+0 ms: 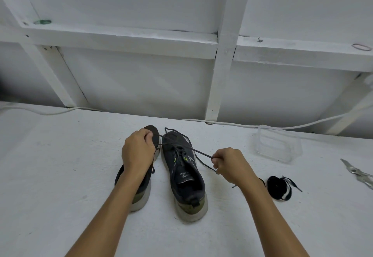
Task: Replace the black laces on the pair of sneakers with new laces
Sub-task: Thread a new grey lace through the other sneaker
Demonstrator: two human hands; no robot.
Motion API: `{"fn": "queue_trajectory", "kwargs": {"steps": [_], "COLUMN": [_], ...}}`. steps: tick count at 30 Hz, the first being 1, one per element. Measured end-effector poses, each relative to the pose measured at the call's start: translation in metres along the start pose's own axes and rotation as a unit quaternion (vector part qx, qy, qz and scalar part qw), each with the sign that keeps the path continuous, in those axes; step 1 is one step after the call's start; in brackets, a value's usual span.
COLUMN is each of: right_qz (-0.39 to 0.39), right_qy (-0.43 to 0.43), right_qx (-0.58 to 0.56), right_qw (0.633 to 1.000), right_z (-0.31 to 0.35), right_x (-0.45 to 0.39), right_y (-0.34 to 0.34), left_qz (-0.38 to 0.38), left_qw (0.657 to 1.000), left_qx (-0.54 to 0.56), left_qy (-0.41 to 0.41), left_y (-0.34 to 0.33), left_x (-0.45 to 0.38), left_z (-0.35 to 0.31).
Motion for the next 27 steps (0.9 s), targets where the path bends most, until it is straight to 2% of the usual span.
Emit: {"fn": "queue_trajectory", "kwargs": {"steps": [4,7,9,11,13,20,27], "right_qz": [-0.054,-0.028,0.026,0.056,0.07,0.035,0.003], "right_qy": [-0.01,-0.031,-0.068,-0.078,-0.063,0.001,0.015], "right_qx": [-0.014,-0.181,-0.315,-0.388,-0.419,-0.293,-0.245], "right_qw": [0.998,0.983,0.946,0.917,0.903,0.955,0.969], "right_z": [-0.002,-0.001,0.003,0.012,0.021,0.031,0.033], "right_x": [0.001,0.004,0.004,0.003,0.002,-0.005,-0.009], "right_y": [0.003,-0.002,-0.013,-0.023,-0.031,-0.044,-0.044], "left_qz": [0.013,0.037,0.117,0.21,0.259,0.27,0.251], "left_qw": [0.999,0.992,0.983,0.972,0.964,0.962,0.966], "left_qx": [-0.039,-0.025,0.008,0.031,0.029,0.028,0.047], "left_qy": [-0.029,-0.117,-0.143,-0.101,-0.053,0.009,0.03], "left_y": [0.001,-0.002,-0.015,-0.03,-0.038,-0.044,-0.051], "left_x": [0.002,0.009,0.018,0.027,0.033,0.038,0.04], "left_z": [-0.007,-0.028,-0.04,-0.041,-0.038,-0.034,-0.034]}}
Point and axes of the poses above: each hand's wrist, its own x-axis away from the middle knuckle, its own y-axis out of the back of the hand, z = x × y, the point moved 5 cm from there along -x, towards the middle knuckle, and after that the axes turned 10 degrees about -y, right-handed, at the moved point
